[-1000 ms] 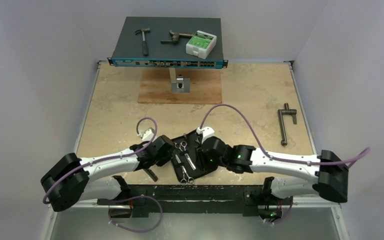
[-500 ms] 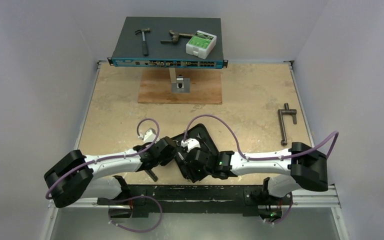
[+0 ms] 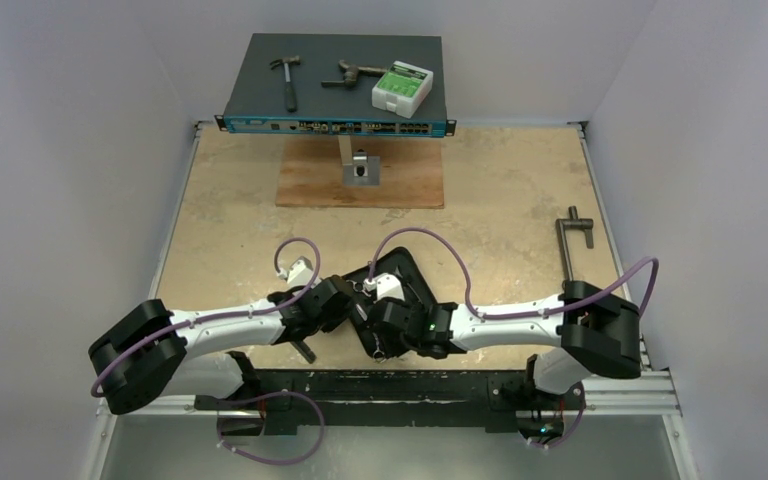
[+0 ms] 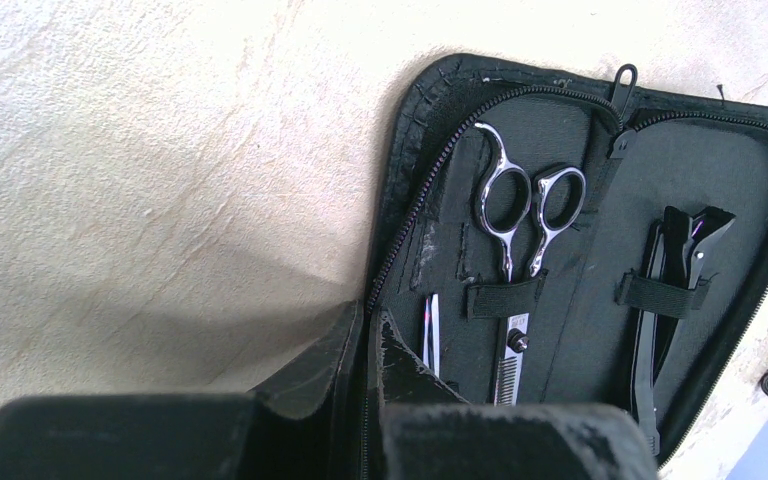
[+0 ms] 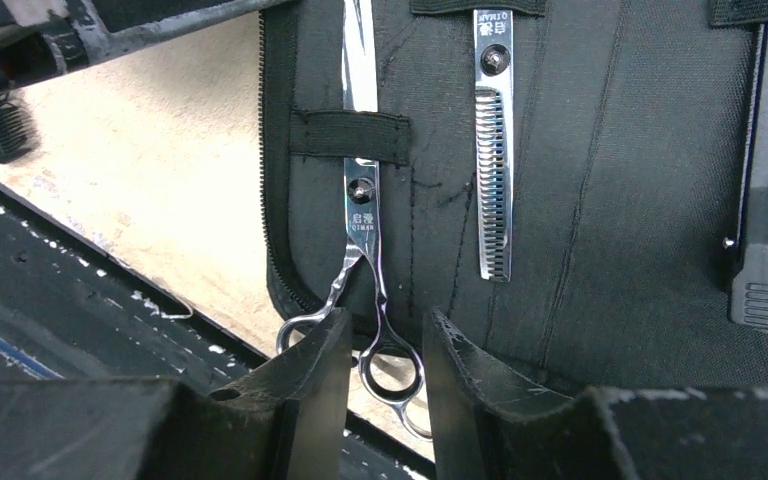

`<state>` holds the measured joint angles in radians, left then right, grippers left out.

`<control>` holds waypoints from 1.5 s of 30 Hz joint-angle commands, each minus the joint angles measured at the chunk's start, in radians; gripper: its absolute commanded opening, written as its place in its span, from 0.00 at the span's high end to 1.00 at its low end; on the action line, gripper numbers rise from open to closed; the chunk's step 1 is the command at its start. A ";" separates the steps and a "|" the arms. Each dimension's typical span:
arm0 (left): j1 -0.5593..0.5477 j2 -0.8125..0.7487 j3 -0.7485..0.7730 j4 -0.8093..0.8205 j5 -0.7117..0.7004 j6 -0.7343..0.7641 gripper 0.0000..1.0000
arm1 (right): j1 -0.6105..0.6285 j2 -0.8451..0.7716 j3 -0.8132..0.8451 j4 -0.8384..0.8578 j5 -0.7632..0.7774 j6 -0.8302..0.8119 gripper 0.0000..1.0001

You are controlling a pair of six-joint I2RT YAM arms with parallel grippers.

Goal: Sort the hair-cutting tools
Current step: Place the scissors in the hairdressing tool bag.

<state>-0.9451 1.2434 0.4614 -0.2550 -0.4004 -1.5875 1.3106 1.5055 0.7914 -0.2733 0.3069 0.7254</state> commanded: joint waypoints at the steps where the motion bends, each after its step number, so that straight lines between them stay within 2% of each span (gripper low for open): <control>1: -0.011 0.015 -0.020 -0.018 0.000 -0.005 1.00 | 0.005 0.022 0.039 0.013 0.035 -0.003 0.70; 10: -0.019 0.031 -0.004 -0.004 0.006 0.019 1.00 | 0.004 0.057 0.031 0.054 -0.011 -0.020 0.77; 14: -0.030 0.032 -0.001 -0.005 0.003 0.031 1.00 | 0.004 0.059 0.032 0.059 -0.008 -0.025 0.84; 19: -0.040 0.029 0.000 0.001 0.003 0.052 1.00 | 0.003 0.074 0.050 0.057 -0.024 -0.036 1.00; 32: -0.065 0.021 -0.026 0.031 0.013 0.069 1.00 | -0.040 0.096 0.053 0.099 -0.069 -0.033 1.00; 45: -0.097 0.016 -0.043 0.055 0.019 0.075 1.00 | -0.111 0.120 0.019 0.195 -0.104 0.041 1.00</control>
<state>-1.0084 1.2522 0.4458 -0.2089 -0.4736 -1.5261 1.2274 1.5963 0.8185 -0.1879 0.1772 0.7273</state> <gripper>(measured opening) 0.017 0.011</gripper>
